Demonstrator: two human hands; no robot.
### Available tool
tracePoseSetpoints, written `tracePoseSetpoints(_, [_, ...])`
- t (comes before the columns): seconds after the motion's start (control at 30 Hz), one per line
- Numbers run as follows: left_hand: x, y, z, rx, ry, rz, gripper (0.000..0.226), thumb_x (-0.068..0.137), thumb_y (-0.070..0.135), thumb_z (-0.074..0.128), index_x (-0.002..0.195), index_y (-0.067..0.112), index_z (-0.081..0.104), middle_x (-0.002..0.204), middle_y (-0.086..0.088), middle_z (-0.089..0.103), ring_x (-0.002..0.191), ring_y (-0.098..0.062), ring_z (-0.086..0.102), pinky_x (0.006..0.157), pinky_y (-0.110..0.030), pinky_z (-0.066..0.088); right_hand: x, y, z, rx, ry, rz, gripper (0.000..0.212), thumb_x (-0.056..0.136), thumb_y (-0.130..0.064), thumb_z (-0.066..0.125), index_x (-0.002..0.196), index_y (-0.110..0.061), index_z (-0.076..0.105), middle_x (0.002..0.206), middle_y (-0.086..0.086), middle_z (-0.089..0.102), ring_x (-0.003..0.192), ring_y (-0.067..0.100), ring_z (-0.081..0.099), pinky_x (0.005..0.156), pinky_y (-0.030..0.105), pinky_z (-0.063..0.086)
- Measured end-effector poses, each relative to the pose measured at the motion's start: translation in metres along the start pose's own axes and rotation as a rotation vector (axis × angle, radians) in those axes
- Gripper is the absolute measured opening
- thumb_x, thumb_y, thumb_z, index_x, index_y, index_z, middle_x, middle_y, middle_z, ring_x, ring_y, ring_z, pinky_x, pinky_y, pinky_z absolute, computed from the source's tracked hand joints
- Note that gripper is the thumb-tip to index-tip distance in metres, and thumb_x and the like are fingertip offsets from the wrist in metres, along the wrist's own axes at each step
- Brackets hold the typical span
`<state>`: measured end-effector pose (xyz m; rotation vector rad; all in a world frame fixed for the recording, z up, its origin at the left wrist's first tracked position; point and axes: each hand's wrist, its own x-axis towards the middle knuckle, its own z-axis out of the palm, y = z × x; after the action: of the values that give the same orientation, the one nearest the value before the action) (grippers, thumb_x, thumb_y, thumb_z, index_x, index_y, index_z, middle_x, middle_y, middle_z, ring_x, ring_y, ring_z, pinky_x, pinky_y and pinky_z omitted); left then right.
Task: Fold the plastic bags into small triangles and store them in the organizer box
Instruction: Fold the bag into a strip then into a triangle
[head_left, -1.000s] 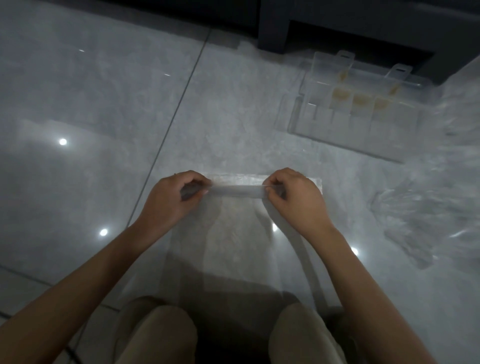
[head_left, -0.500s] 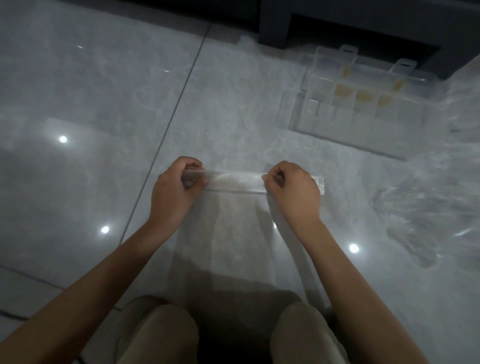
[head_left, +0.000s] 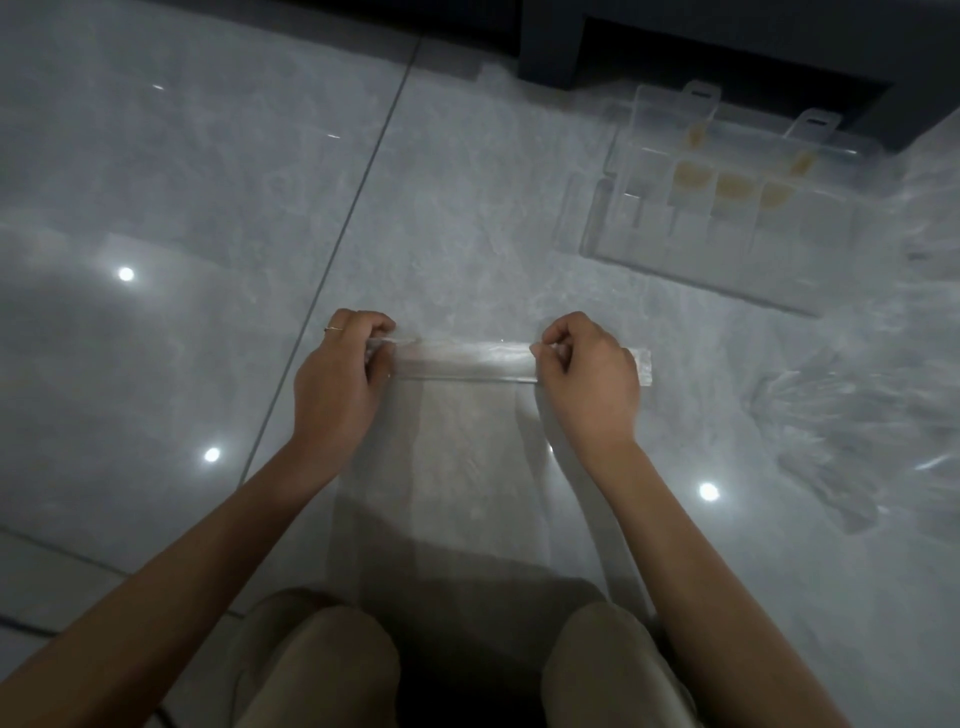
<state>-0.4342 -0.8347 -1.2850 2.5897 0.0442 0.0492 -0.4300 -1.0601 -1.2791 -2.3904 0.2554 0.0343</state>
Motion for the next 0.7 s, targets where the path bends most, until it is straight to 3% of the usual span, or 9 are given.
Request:
tracePoseSetpoints(0.1, [0.0,0.001,-0.003,0.083,0.02,0.081,0.024,0.094,0.018,0.057,0.117,0.01,0.06,0.124,-0.01,0.055,0.102,-0.025,0.057,0.086,-0.04,0.046,-0.001,-0.001,0.001,-0.001,0.01,-0.013,0.006,0.085,-0.014,0.066,0.086,-0.012,0.061,0.068,-0.012,0.048,0.075,0.021,0.056,0.069,0.037,0.044])
tracePoseSetpoints(0.17, [-0.002,0.004,-0.007,0.234,0.006,0.279,0.037,0.095,0.028,0.051,0.127,0.011,0.057,0.14,-0.016,0.047,0.128,-0.032,0.043,0.102,-0.045,0.03,-0.001,-0.001,0.001,-0.005,0.009,-0.008,0.006,0.085,-0.014,0.065,0.086,-0.012,0.06,0.069,-0.011,0.049,0.076,0.02,0.056,0.07,0.037,0.044])
tracePoseSetpoints(0.27, [-0.01,0.01,-0.008,0.43,-0.165,0.545,0.058,0.094,0.038,0.035,0.144,0.009,0.043,0.155,-0.012,0.031,0.143,-0.023,0.026,0.113,-0.048,0.015,-0.002,-0.001,0.0,-0.026,0.002,-0.021,0.006,0.086,-0.015,0.065,0.087,-0.012,0.06,0.072,-0.009,0.052,0.077,0.021,0.056,0.071,0.038,0.044])
tracePoseSetpoints(0.37, [-0.021,0.003,0.002,0.539,-0.253,0.498,0.066,0.097,0.048,0.028,0.148,0.006,0.036,0.157,-0.01,0.027,0.144,-0.019,0.025,0.114,-0.053,0.012,-0.003,-0.001,0.001,-0.11,0.013,-0.072,0.009,0.088,-0.017,0.064,0.088,-0.01,0.06,0.08,0.001,0.061,0.08,0.024,0.057,0.071,0.038,0.043])
tracePoseSetpoints(0.57, [-0.033,-0.014,0.007,0.505,-0.251,0.335,0.073,0.1,0.056,0.012,0.15,0.007,0.03,0.157,-0.009,0.026,0.145,-0.015,0.021,0.113,-0.053,0.01,-0.004,0.001,0.002,-0.167,0.053,-0.087,0.01,0.089,-0.019,0.063,0.088,-0.009,0.059,0.082,0.005,0.063,0.079,0.026,0.057,0.069,0.036,0.04])
tracePoseSetpoints(0.7, [-0.035,-0.015,0.009,0.507,-0.234,0.32,0.074,0.099,0.058,0.01,0.15,0.008,0.029,0.158,-0.008,0.024,0.145,-0.015,0.019,0.114,-0.056,0.008,-0.006,0.001,0.005,-0.251,0.068,-0.079,0.012,0.089,-0.023,0.063,0.09,-0.011,0.06,0.086,0.005,0.062,0.082,0.027,0.056,0.072,0.032,0.028])
